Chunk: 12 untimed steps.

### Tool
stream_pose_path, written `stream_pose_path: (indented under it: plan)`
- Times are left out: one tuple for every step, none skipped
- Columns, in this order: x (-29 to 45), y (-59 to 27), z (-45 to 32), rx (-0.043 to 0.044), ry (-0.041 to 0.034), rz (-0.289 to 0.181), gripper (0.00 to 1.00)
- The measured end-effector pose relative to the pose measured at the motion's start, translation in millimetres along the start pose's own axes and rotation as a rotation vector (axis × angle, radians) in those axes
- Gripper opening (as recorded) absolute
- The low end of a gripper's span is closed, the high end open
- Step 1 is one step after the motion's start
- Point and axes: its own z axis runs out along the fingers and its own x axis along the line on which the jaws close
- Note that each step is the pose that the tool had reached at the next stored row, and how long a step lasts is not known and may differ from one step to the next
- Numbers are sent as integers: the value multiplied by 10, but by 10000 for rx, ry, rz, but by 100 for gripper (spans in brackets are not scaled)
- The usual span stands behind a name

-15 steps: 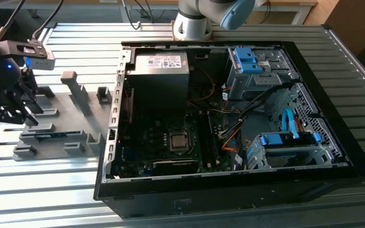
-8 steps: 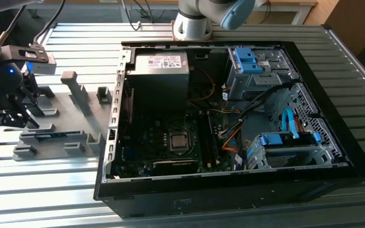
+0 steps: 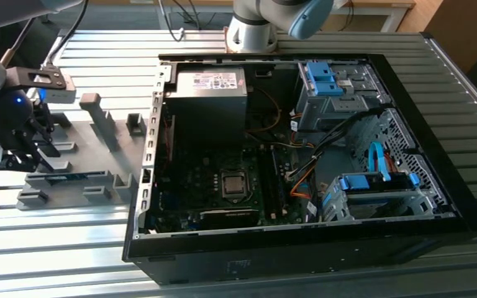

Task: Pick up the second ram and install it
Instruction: 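Pick up the second ram and move it above second insertion slot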

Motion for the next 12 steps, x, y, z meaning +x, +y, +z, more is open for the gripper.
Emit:
stream_pose_path:
  plan:
    - [2, 0, 13, 0, 0, 0, 39]
    - [5, -1, 26, 0, 0, -1, 39]
    - [7, -1, 40, -1, 1, -1, 39]
    - [11, -1, 54, -2, 1, -8, 39]
    - [13, -1, 70, -1, 1, -21, 39]
    - [15, -1, 86, -1, 1, -33, 39]
    - [15, -1, 98, -1, 4, -38, 39]
    - [16, -2, 104, 0, 18, -41, 39]
    - [16, -2, 104, -2, 24, -42, 39]
    - [16, -2, 104, 0, 26, -42, 39]
    - [16, -2, 104, 0, 26, -42, 39]
    - [16, -2, 105, 1, 26, -42, 39]
